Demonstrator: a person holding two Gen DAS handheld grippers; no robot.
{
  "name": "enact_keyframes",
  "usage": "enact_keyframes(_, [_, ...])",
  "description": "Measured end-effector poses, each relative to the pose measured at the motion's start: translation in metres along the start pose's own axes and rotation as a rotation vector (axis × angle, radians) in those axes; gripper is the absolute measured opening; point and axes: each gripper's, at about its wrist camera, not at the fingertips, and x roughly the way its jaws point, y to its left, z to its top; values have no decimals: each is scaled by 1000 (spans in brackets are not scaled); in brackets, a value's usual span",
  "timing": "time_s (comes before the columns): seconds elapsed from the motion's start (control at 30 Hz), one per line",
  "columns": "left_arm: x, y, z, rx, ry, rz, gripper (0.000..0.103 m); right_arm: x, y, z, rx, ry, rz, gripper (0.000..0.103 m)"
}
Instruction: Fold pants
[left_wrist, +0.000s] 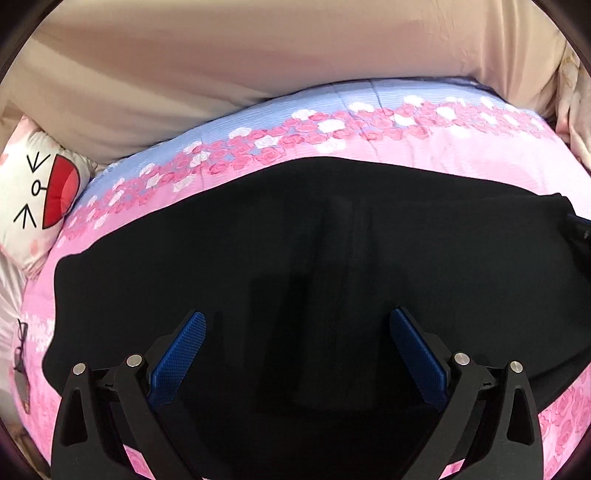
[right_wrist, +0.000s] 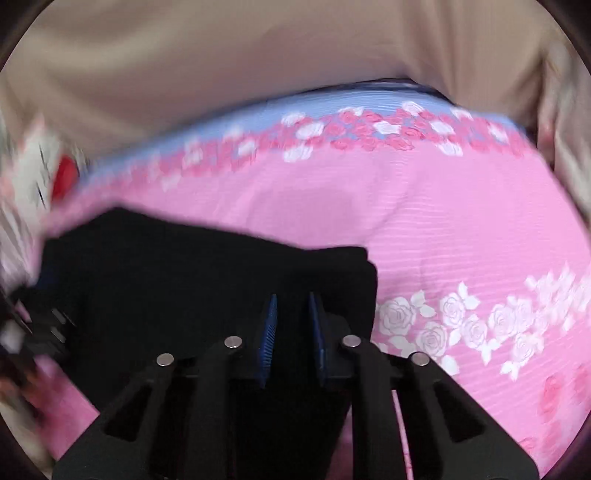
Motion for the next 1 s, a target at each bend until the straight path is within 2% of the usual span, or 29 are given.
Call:
enact_keyframes(0.07, [0, 1, -1, 4, 3, 1, 98, -18, 11, 5, -11, -55, 5, 21])
enact_keyframes(0.13, [1, -1, -2, 10, 0, 11, 98, -17, 31, 7, -82, -38, 50, 19])
enact_keyframes(0.17, [1, -3, -2, 16, -3, 19, 98, -11, 34, 6, -113, -13, 25, 18])
enact_keyframes(0.2, [0, -5, -2, 23, -10, 31, 98, 5, 29, 2, -135, 27, -59, 15])
enact_keyframes(0.3, [-5, -8, -1, 37, -16, 47, 98, 0, 12, -1, -23, 10, 9, 17])
enact_keyframes(0.37, [-9, -8, -2, 42, -20, 43, 98, -21, 23, 0, -31, -40, 19, 21])
enact_keyframes(0.43, [-8, -7, -3, 36, -19, 38, 98, -28, 36, -7, -57, -39, 69, 21])
enact_keyframes(0.47, [-7, -7, -3, 32, -18, 35, 98, -26, 42, -14, -93, -9, 72, 20])
enact_keyframes(0.53, [-6, -5, -3, 21, -14, 27, 98, -6, 46, -29, -146, 57, -11, 18])
enact_keyframes(0.63, [-6, -3, -4, 16, -11, 14, 98, -10, 35, -33, -71, 42, 22, 18])
enact_keyframes(0.67, [-7, -2, -4, 15, -11, 13, 98, -18, 38, -30, -67, 25, 7, 21])
enact_keyframes(0.83, [-12, 4, -7, -7, -18, 0, 98, -42, 85, -26, -159, -9, 67, 21])
enact_keyframes(0.93, [-16, 13, -12, -25, -16, -7, 98, -24, 114, -33, -215, 32, 99, 21])
enact_keyframes(1.0, [-18, 21, -17, -34, -18, -6, 98, 2, 125, -44, -236, 93, 96, 22])
